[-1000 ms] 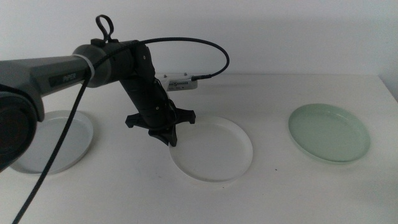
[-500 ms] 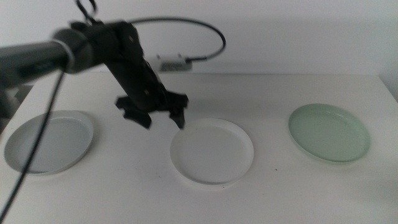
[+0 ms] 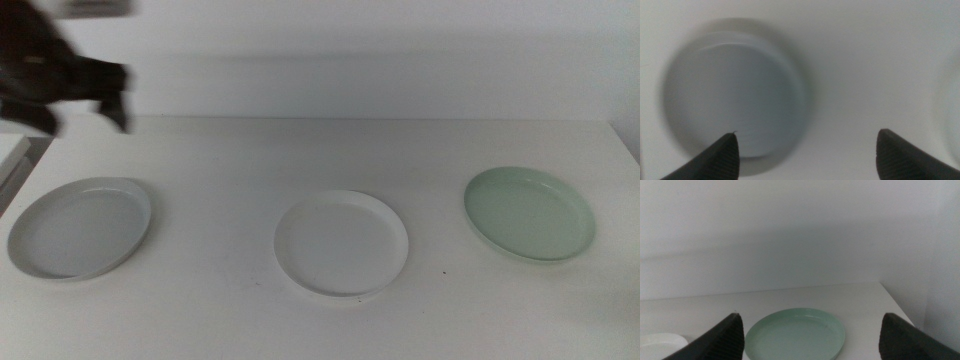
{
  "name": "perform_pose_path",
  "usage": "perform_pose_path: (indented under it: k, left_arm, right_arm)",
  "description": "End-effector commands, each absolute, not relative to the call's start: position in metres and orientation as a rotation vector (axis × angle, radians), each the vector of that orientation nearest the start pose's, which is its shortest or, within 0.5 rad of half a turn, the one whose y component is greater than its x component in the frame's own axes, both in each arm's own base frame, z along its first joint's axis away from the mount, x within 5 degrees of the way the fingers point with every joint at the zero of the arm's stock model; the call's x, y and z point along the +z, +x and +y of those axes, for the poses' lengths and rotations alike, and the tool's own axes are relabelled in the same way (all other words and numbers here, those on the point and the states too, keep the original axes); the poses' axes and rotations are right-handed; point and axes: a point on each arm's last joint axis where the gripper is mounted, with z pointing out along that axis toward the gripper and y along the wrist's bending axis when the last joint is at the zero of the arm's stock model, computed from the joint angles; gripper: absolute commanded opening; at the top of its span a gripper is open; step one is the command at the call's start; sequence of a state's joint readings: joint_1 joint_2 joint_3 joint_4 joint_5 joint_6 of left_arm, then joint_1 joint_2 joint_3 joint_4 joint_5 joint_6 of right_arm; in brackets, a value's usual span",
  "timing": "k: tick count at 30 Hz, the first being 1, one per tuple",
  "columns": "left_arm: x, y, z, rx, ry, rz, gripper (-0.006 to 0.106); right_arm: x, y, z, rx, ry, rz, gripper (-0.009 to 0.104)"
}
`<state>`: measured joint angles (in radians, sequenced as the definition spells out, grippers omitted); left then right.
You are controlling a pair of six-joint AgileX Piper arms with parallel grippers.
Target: Stack the three bowls on top of each other.
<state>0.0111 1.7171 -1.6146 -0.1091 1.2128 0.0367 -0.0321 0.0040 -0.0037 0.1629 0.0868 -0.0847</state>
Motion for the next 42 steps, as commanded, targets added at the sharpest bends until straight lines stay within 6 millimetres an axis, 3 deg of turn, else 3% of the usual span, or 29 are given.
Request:
perform_pose_path:
  k: [1, 5, 11, 20, 30, 42]
  left_arm:
    - [0.335, 0.353, 0.029, -0.111, -0.076, 2.782, 0.094]
    - [0.323, 0.344, 0.076, -0.099, -0.163, 2.812, 0.094]
    - [0.297, 0.338, 0.124, -0.114, -0.252, 2.866, 0.094]
    - [0.28, 0.352, 0.139, -0.062, -0.249, 2.807, 0.094]
    - [0.225, 0.378, 0.156, -0.041, -0.162, 2.841, 0.094]
    - [0.146, 0.393, 0.157, -0.207, -0.18, 2.967, 0.09]
  right_arm:
    - [0.206, 0.056, -0.001, 0.038, 0.08, 1.56, 0.093]
    - [0.206, 0.056, -0.001, 0.038, 0.08, 1.56, 0.093]
    - [0.206, 0.056, -0.001, 0.038, 0.08, 1.56, 0.093]
    - [0.206, 0.056, -0.001, 0.038, 0.08, 1.56, 0.093]
    - [0.206, 0.056, -0.001, 0.038, 0.08, 1.56, 0.093]
    - [0.206, 0.056, -0.001, 0.038, 0.08, 1.56, 0.093]
